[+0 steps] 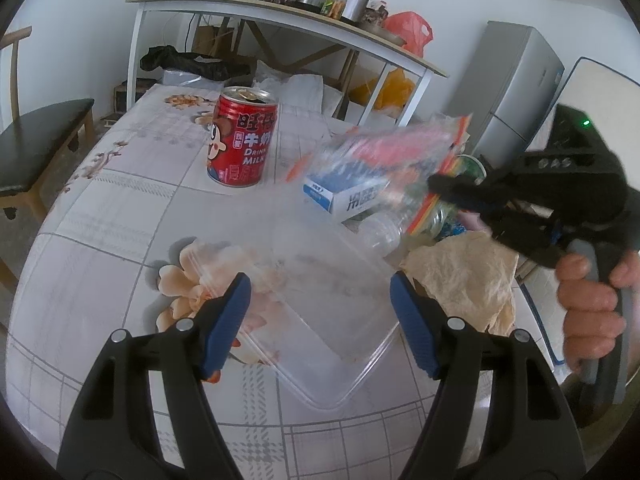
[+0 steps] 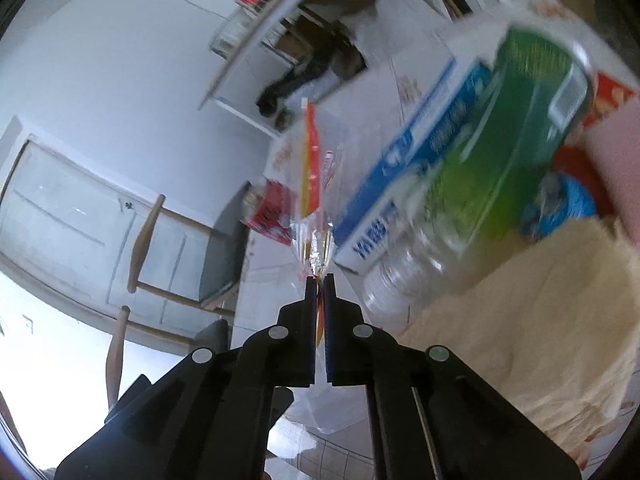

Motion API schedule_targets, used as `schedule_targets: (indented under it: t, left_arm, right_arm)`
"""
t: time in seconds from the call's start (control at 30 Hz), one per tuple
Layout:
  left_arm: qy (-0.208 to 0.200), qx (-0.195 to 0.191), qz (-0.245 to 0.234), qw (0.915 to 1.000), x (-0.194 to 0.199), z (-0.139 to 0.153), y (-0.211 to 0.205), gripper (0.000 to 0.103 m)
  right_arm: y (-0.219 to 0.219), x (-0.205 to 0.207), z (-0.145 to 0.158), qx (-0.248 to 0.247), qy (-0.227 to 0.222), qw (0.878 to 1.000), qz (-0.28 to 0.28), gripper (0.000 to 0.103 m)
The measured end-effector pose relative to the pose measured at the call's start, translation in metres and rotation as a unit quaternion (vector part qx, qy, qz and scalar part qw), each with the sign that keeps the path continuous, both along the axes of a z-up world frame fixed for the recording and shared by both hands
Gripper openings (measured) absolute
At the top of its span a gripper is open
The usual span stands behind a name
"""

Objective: Collect trash
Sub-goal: 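Lift the zip bag with the right gripper while the left gripper grasps the beige crumpled paper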

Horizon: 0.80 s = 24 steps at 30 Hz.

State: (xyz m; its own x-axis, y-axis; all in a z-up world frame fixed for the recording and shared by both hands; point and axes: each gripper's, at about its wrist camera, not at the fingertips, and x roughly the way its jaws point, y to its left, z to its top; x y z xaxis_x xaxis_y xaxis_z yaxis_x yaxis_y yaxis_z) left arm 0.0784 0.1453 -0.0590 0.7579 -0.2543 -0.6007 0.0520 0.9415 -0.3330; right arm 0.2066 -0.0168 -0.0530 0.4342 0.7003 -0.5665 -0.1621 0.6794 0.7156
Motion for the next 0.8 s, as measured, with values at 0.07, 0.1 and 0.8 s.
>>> schedule_targets:
  t: [0.07, 0.1, 0.8]
  left_arm:
    - [0.000, 0.001, 0.000, 1.0000, -0.001, 0.000, 0.000, 0.068]
    - [-0.001, 0.002, 0.000, 1.0000, -0.002, 0.001, -0.001, 0.068]
    - [-0.033, 0.020, -0.190, 0.9811, 0.000, 0.031, -0.108, 0.068]
  right_arm:
    - [-0.007, -0.004, 0.013, -0.001, -0.023, 1.000, -0.005, 0.003]
    - [-0.011, -0.006, 0.018, -0.002, -0.031, 0.999, -0.007, 0.003]
    - [-0.165, -0.096, 0.061, -0.040, -0.105, 0.978, -0.175, 0.003]
